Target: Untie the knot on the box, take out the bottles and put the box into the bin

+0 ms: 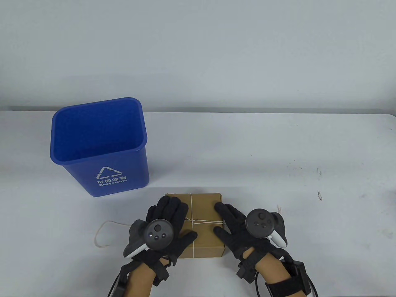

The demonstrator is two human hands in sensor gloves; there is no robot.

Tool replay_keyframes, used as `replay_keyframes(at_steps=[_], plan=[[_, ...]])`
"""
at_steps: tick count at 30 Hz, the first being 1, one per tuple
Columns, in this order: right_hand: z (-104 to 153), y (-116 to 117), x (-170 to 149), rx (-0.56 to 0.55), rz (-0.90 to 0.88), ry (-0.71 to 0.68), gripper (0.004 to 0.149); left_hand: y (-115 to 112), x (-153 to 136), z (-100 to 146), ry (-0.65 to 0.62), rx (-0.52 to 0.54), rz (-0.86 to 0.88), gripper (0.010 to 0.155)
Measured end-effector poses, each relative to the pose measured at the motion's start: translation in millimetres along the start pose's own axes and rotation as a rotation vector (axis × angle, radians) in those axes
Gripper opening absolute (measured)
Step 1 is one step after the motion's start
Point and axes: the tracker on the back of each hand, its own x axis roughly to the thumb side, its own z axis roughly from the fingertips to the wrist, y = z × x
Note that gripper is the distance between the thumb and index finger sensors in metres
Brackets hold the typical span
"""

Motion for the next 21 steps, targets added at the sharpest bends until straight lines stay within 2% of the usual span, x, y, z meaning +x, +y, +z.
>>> replay_keyframes(at_steps=[3, 6, 9, 16, 21], plan=[[0.5, -5.1, -0.1, -0.014, -0.050, -0.006, 0.073, -0.2, -0.2, 0.3, -0.001, 0.002, 0.001, 0.089], [7.3, -24.5, 5.0, -0.165, -0.083, -0.046, 0.073, -0.9, -0.9, 0.0, -0.005, -0.003, 0.015, 0.089], [13.1, -35.9, 5.3, -0.263, -0.079, -0.031, 0.070, -1.2, -0.7, 0.0, -0.007, -0.004, 0.015, 0.089], [4.2, -26.2, -8.2, -0.208, -0.158, 0.091, 0.060, -4.8, 4.5, -1.1, -0.024, -0.011, 0.015, 0.089], [5.1, -33.3, -7.7, -0.257, -0.184, 0.134, 0.055, -4.6, 3.9, -1.9, -0.025, -0.015, 0.022, 0.089]])
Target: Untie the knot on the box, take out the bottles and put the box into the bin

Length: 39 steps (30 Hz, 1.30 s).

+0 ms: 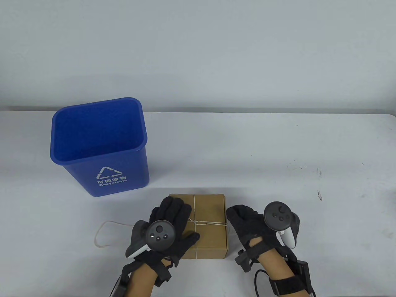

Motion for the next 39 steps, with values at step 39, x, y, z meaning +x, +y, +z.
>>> replay_keyframes(at_steps=[39], plan=[[-2.1, 0.0, -13.7, 0.105, -0.027, 0.083, 0.037, -3.1, 4.8, 0.9, 0.002, -0.007, 0.010, 0.088]])
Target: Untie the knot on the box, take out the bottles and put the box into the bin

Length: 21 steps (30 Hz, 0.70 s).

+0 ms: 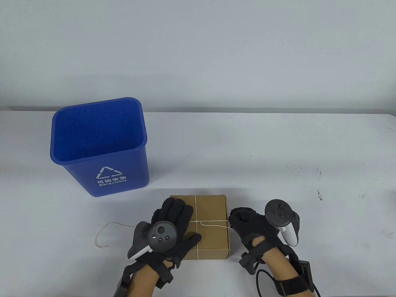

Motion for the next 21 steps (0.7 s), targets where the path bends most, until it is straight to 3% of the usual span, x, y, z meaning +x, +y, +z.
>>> replay_keyframes(at_steps=[8, 21], plan=[[-3.4, -7.0, -9.9, -0.023, 0.029, 0.043, 0.037, 0.2, -0.9, 0.8, 0.003, -0.002, 0.005, 0.088], [-10.2, -15.8, -23.5, -0.077, 0.234, 0.103, 0.037, 0.2, -1.2, 0.8, 0.004, -0.002, 0.007, 0.088]])
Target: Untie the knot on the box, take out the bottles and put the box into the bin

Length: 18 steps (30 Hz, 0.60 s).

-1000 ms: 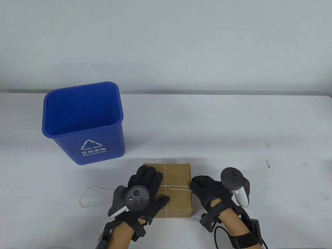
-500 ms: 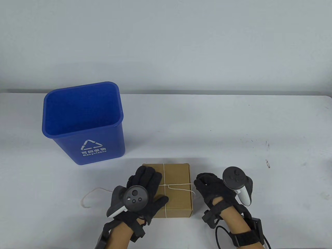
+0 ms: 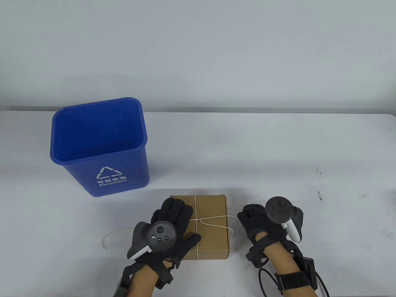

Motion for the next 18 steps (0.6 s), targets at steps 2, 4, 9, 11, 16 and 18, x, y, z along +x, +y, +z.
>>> replay_keyframes(at_steps=[2, 4, 9, 11, 16, 18], plan=[[-1.1, 0.0, -1.9, -0.003, 0.025, 0.009, 0.037, 0.0, 0.0, 0.0, 0.000, 0.000, 0.000, 0.088], [-2.3, 0.3, -4.0, -0.002, 0.052, 0.022, 0.037, 0.0, 0.0, 0.0, 0.000, 0.000, 0.000, 0.088], [-4.4, 1.3, -7.5, -0.002, 0.091, 0.046, 0.037, 0.0, 0.0, 0.0, 0.000, 0.000, 0.000, 0.088], [-4.9, 1.5, -7.8, -0.011, 0.118, 0.049, 0.037, 0.0, 0.0, 0.0, 0.000, 0.000, 0.000, 0.088], [-6.2, 4.0, -7.9, -0.021, 0.233, 0.074, 0.037, -0.2, 0.0, 0.2, 0.004, -0.002, 0.007, 0.088], [-6.8, 4.3, -8.2, -0.029, 0.275, 0.082, 0.037, 0.1, -0.8, 0.6, 0.004, -0.002, 0.012, 0.088]])
